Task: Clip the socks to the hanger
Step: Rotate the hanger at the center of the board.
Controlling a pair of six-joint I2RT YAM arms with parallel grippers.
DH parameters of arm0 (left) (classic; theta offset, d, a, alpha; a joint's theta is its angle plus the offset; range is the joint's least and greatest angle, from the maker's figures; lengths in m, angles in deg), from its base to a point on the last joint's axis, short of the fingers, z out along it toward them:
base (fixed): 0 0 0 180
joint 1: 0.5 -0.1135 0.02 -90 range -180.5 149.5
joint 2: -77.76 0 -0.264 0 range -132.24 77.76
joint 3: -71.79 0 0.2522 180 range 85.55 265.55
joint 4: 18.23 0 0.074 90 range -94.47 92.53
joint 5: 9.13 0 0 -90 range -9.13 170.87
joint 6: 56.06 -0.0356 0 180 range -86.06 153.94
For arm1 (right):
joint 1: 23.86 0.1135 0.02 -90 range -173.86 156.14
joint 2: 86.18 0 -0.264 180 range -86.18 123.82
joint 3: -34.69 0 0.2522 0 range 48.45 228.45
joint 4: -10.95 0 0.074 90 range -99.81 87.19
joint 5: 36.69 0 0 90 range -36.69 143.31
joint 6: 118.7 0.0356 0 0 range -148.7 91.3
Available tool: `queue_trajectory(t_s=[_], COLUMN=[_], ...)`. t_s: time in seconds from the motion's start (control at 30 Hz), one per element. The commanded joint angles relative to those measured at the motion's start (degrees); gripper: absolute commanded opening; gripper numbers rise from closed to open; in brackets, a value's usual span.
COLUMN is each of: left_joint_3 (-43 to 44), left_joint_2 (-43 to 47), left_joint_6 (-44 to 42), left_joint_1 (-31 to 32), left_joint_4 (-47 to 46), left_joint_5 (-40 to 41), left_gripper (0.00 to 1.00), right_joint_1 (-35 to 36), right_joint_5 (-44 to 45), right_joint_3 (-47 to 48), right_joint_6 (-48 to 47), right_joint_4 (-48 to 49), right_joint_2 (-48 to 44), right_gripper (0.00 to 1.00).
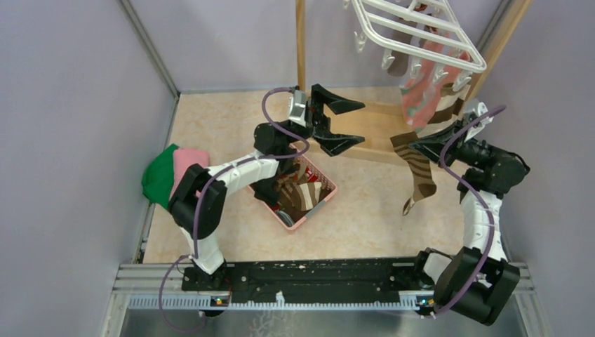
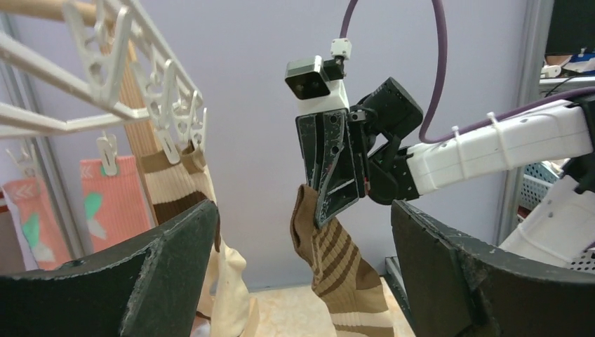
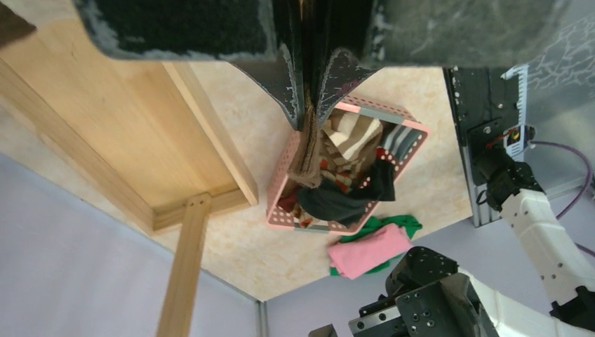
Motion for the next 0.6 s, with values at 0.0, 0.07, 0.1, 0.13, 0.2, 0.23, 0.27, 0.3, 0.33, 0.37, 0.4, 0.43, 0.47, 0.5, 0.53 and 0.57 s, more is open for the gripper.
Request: queue_trajectory(t_s=[0.0,0.07,0.1,0.13,0.2,0.23,0.27,0.3,0.33,0.37,0.4,0.43,0.47,0.5,0.53,0.57], left_joint_3=[6.24,8.72,10.52,11.19,13.75,14.70,15.69,16.77,17.97,19.37,20.77,22.47,24.39,26.54,28.79,30.77], left_joint_2=[-5.63,-7.19,-7.88,-8.31,-9.05,-9.41,-9.96,-10.29,-11.35,-12.50,-13.78,-15.23,-16.94,-18.54,-20.46,-22.25], left_joint_6=[2.27,2.05,1.15,0.21,-2.22,-3.47,-4.67,-5.25,-5.61,-5.61,-5.63,-5.68,-5.04,-4.12,-3.15,-2.43], left_joint_1=[1.51,2.84,3.83,4.42,6.25,6.98,7.51,7.98,8.30,8.54,8.75,9.01,9.09,9.10,9.10,9.14], left_joint_4=[0.22,3.53,6.95,9.71,14.66,16.85,18.87,20.25,21.04,21.23,20.92,20.07,19.30,18.06,16.91,16.21], left_joint_5=[0.57,2.82,3.82,5.34,9.01,11.18,13.48,15.93,17.79,19.07,20.38,20.89,20.83,20.44,20.24,20.23], left_gripper=[0.97,0.94,0.93,0.92,0.92,0.92,0.93,0.94,0.94,0.94,0.94,0.95,0.95,0.95,0.95,0.95], right_joint_1=[-4.94,-6.22,-6.65,-7.11,-8.10,-8.72,-9.47,-10.38,-11.20,-12.21,-12.70,-12.95,-13.02,-13.08,-13.09,-13.12], right_joint_5=[-4.06,-4.73,-5.11,-5.24,-5.47,-5.53,-5.60,-6.17,-7.02,-7.99,-8.62,-8.73,-8.73,-8.73,-8.78,-8.74], right_joint_3=[0.02,1.46,2.50,3.56,7.01,9.37,12.08,14.25,15.71,16.16,16.23,16.10,15.82,15.54,15.34,15.22], right_joint_6=[-7.53,-13.73,-17.01,-21.24,-33.78,-42.96,-51.99,-59.39,-63.57,-64.42,-64.39,-64.48,-64.37,-64.28,-64.26,-64.22], right_joint_4=[-10.52,-18.16,-22.82,-28.53,-44.83,-56.13,-70.86,-79.05,-83.58,-84.49,-84.61,-84.67,-84.56,-84.58,-84.58,-84.54], right_joint_2=[-1.63,-1.47,-1.22,-1.01,-0.63,-0.21,0.32,1.02,1.70,2.33,2.60,2.83,2.89,2.97,2.99,2.91], right_gripper=[0.00,0.00,0.00,0.00,0.00,0.00,0.00,0.00,0.00,0.00,0.00,0.00,0.00,0.00,0.00,0.00])
